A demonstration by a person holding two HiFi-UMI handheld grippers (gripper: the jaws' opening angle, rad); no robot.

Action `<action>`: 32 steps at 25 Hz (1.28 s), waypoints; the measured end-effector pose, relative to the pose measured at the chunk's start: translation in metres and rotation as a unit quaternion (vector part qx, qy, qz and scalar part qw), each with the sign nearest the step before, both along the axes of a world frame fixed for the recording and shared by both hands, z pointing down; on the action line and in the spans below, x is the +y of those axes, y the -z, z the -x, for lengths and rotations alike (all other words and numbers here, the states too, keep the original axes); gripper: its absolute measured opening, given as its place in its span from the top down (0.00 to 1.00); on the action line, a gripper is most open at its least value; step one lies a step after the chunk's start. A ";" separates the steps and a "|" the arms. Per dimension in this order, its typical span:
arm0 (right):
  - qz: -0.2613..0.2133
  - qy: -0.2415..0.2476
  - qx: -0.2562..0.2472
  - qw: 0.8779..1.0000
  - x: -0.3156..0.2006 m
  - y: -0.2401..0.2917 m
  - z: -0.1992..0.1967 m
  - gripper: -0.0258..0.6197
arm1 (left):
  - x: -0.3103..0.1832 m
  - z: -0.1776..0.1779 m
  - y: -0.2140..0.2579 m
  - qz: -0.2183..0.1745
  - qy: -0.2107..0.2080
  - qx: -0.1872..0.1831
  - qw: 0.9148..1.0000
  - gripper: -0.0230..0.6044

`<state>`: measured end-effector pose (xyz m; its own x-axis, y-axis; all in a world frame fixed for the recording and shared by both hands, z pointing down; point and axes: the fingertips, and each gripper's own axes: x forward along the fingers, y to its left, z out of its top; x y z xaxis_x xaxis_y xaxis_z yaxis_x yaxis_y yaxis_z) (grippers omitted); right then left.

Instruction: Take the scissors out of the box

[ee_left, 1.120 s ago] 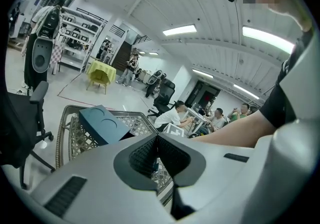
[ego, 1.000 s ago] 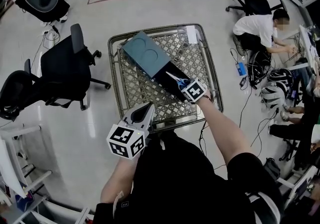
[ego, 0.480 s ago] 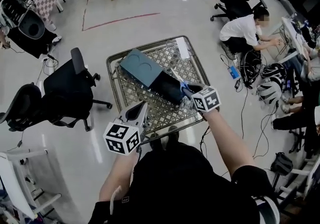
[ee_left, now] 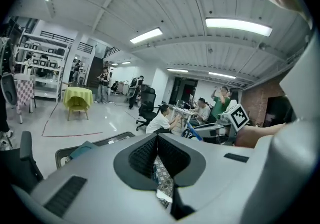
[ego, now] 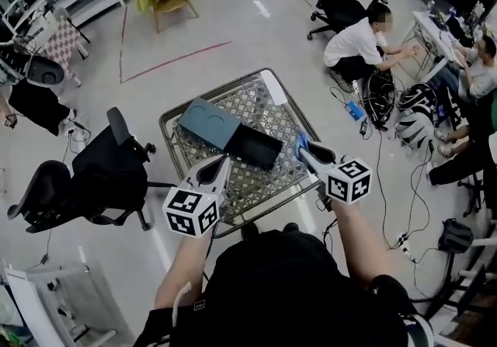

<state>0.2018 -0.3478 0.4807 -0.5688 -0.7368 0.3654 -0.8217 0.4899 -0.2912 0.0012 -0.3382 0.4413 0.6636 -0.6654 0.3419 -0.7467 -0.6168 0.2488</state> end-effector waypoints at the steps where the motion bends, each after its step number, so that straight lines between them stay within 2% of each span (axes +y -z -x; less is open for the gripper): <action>1: -0.010 -0.007 -0.011 1.000 0.005 0.011 -0.008 0.81 | 0.000 -0.005 0.003 -0.003 -0.004 -0.002 1.000 0.95; 10: -0.069 -0.044 -0.104 0.991 0.047 0.078 -0.077 0.81 | -0.003 -0.059 0.030 -0.022 -0.013 -0.004 1.000 0.95; 16: -0.089 -0.039 -0.139 0.986 0.064 0.096 -0.097 0.81 | 0.004 -0.081 0.038 -0.023 -0.009 -0.005 1.000 0.95; 23: -0.147 -0.034 -0.137 0.979 0.074 0.126 -0.119 0.81 | -0.004 -0.090 0.061 -0.048 0.013 -0.006 0.999 0.95; 28: -0.175 -0.029 -0.140 0.974 0.073 0.143 -0.124 0.81 | -0.008 -0.080 0.080 -0.083 0.028 -0.031 0.996 0.95; 32: -0.192 -0.025 -0.132 0.972 0.073 0.154 -0.130 0.81 | -0.012 -0.083 0.086 -0.094 0.033 -0.031 0.995 0.95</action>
